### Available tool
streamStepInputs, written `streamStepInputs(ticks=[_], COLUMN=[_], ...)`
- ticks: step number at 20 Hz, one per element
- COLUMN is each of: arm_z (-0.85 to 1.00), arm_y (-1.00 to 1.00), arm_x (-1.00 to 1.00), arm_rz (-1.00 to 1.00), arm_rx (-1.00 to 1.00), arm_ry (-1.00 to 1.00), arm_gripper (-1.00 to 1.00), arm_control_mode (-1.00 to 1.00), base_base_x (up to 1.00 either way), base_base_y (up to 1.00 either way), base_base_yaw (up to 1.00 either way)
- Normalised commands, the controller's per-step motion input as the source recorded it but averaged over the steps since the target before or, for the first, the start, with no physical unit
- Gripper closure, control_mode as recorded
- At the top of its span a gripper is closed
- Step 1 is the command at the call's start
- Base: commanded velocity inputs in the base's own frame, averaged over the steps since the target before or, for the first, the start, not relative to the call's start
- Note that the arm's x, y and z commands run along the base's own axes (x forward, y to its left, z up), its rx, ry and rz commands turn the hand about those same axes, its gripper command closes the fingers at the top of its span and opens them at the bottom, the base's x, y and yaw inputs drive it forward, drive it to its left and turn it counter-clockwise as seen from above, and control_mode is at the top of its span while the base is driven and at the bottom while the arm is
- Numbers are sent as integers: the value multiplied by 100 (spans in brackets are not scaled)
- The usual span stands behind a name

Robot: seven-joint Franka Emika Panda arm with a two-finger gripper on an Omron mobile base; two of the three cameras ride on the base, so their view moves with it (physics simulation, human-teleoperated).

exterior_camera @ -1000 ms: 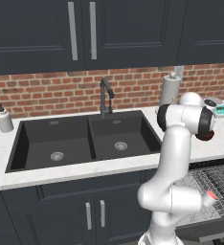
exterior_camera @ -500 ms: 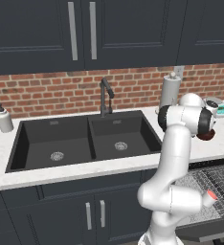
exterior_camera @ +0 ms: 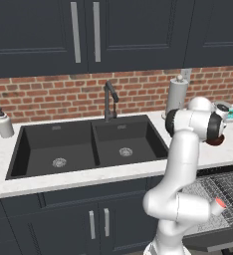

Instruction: Pick up the cup and bowl from the counter, place them in the dishwasher, and close the dishwasher door.

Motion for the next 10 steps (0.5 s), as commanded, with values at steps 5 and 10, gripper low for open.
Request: streamStepInputs(ticks=[5,10], arm_z=[0,0], arm_y=[23,12], arm_x=[-91,-100], arm_rz=[5,-1], arm_rx=[1,-1], arm_ry=[-20,-41], arm_gripper=[100,100], arm_control_mode=[-100,-100], base_base_x=[0,0], base_base_y=[0,0], base_base_yaw=[0,0])
